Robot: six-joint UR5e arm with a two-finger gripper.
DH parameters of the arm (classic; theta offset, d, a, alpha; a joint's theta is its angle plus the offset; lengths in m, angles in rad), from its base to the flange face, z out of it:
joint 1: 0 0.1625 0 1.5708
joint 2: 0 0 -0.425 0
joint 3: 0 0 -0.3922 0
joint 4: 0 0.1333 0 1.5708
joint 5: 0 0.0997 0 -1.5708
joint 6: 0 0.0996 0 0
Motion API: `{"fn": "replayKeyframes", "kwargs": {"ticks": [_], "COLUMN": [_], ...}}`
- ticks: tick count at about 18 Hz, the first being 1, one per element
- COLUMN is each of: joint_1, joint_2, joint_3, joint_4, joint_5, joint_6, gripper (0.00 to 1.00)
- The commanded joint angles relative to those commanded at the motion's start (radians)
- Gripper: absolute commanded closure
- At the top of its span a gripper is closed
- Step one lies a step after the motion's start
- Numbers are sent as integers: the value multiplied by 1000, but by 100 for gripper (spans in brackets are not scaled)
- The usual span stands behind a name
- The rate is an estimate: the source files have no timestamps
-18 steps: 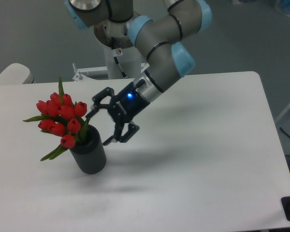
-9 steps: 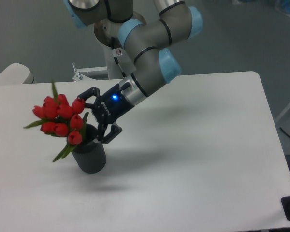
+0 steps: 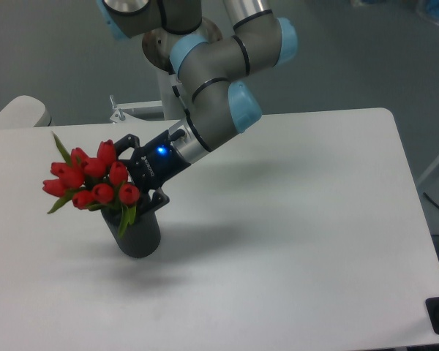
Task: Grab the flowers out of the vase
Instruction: 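Close the gripper around the tulip stems just above the vase rim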
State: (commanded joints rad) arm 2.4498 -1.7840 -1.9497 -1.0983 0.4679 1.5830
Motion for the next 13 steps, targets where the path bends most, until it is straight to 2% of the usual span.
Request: {"fn": "replayKeyframes", "kwargs": {"ticks": [1,8,13], "joint_1": [2,12,34], "joint_2": [2,12,28], "joint_3": [1,3,6], "joint_4": [0,-2,-3], "joint_5": [0,-8,-132], "joint_6": [0,-1,-15], "gripper": [100,100,100]}}
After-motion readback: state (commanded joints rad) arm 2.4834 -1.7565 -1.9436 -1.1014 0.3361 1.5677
